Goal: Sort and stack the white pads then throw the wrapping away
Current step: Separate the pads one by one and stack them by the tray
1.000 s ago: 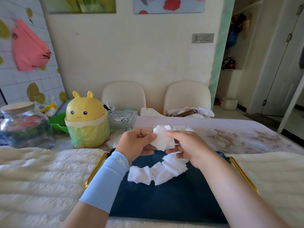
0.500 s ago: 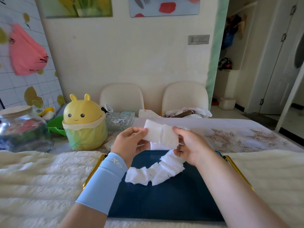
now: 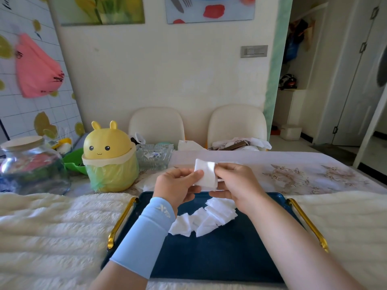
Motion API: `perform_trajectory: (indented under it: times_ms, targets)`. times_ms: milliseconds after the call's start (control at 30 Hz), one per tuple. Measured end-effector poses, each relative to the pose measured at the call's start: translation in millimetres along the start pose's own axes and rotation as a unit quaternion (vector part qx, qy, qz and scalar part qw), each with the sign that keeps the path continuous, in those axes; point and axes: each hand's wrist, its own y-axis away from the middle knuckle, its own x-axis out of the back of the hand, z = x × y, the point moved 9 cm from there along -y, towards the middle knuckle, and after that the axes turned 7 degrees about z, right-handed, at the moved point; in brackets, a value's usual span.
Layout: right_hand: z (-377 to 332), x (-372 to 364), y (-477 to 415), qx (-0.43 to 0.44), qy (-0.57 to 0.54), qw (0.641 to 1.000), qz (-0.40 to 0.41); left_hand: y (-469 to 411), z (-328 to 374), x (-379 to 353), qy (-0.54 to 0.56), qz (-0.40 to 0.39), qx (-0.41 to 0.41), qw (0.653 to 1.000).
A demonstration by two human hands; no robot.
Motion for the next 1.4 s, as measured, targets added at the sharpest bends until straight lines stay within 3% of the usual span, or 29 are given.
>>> perform_trajectory:
  times_ms: [300,467,600,767,967,1067,1133,1233,1333,1400]
  targets:
    - [-6.5,-13.9,7.0,0.003,0.007,0.996,-0.090,-2.5,-2.5,5.4,-0.046,0.019,-0.009,0.999]
    - [-9.3,-10.8,6.6,0.047,0.037,0.996,-0.072,-10.4,-0.1,6.4,-0.157,-0.033,-0.013,0.987]
    - [-4.5,-16.3,7.4,0.028,0.030,0.995,-0.093,-2.7,-13.0,-9.6,-0.056,-0.186,0.059,0.979]
    - [-5.7,-18.3,11.5,0.056,0.059,0.993,-0.084,-5.6,-13.2,-5.3,-0.039,-0.170,0.050,0.983]
    - [-12.9,-9.0,10.1,0.105,0.109,0.987,-0.044,1.8,-12.9,-15.6,-0.026,-0.233,0.063,0.970]
    - [-15.2,-14.7,13.7,0.116,0.118,0.984,-0.063,-3.0,-13.5,-13.2,-0.016,-0.204,0.057,0.977]
    - [-18.2,-16.7,14.1,0.168,0.190,0.966,-0.043,-10.8,-12.8,-2.4,-0.023,-0.153,0.040,0.987]
    - [-29.9,-23.9,23.4,0.268,0.324,0.908,-0.005,-31.3,-8.7,30.1,-0.057,-0.037,-0.001,0.998]
    - [-21.6,-57.3,41.4,0.275,0.403,0.865,-0.118,-41.5,-2.0,50.6,-0.056,0.019,-0.028,0.998]
    - [-4.1,-80.6,51.6,0.254,0.484,0.815,-0.192,-42.7,3.2,56.3,-0.055,0.042,-0.051,0.996]
